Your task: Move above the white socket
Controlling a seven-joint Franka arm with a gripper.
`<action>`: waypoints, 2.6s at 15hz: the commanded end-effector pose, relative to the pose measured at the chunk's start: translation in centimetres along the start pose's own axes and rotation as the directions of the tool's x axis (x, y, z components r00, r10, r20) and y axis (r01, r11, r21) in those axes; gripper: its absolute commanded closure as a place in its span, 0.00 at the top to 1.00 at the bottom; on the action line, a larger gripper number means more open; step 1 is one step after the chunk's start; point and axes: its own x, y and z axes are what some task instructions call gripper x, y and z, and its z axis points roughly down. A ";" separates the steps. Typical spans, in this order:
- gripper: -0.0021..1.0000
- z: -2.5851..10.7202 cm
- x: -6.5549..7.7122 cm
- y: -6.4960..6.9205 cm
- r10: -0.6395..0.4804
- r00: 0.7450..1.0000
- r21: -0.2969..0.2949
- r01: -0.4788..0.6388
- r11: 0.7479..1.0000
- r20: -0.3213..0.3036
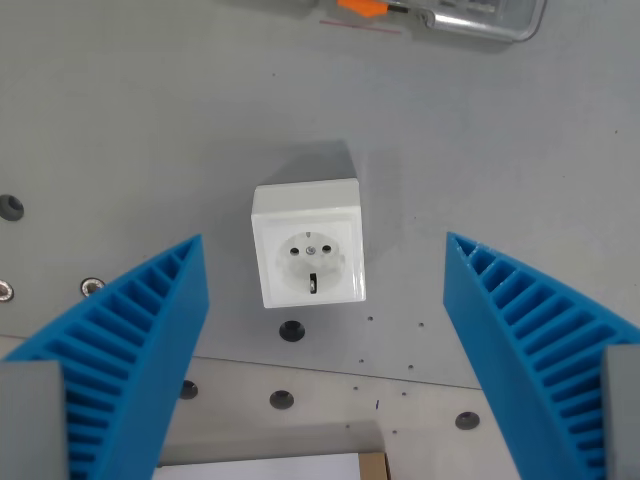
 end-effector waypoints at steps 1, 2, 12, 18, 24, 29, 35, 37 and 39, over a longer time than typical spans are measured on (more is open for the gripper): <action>1.00 -0.2 0.0 0.0 0.000 1.000 0.000 0.000 1.000 -0.004; 1.00 -0.2 0.0 0.0 -0.001 1.000 0.000 0.001 1.000 -0.004; 1.00 0.3 -0.2 0.0 -0.008 1.000 -0.002 0.008 1.000 -0.011; 1.00 1.3 -0.8 -0.1 -0.022 0.999 -0.009 0.022 1.000 -0.041; 1.00 3.0 -1.6 -0.3 -0.040 0.997 -0.017 0.038 0.999 -0.073; 1.00 4.6 -2.4 -0.5 -0.042 0.996 -0.023 0.041 0.999 -0.080; 1.00 6.4 -3.3 -0.6 -0.051 0.995 -0.030 0.048 0.998 -0.082; 1.00 7.1 -3.6 -0.7 -0.055 0.995 -0.032 0.052 0.998 -0.083; 1.00 7.8 -3.9 -0.7 -0.058 0.995 -0.033 0.056 0.998 -0.080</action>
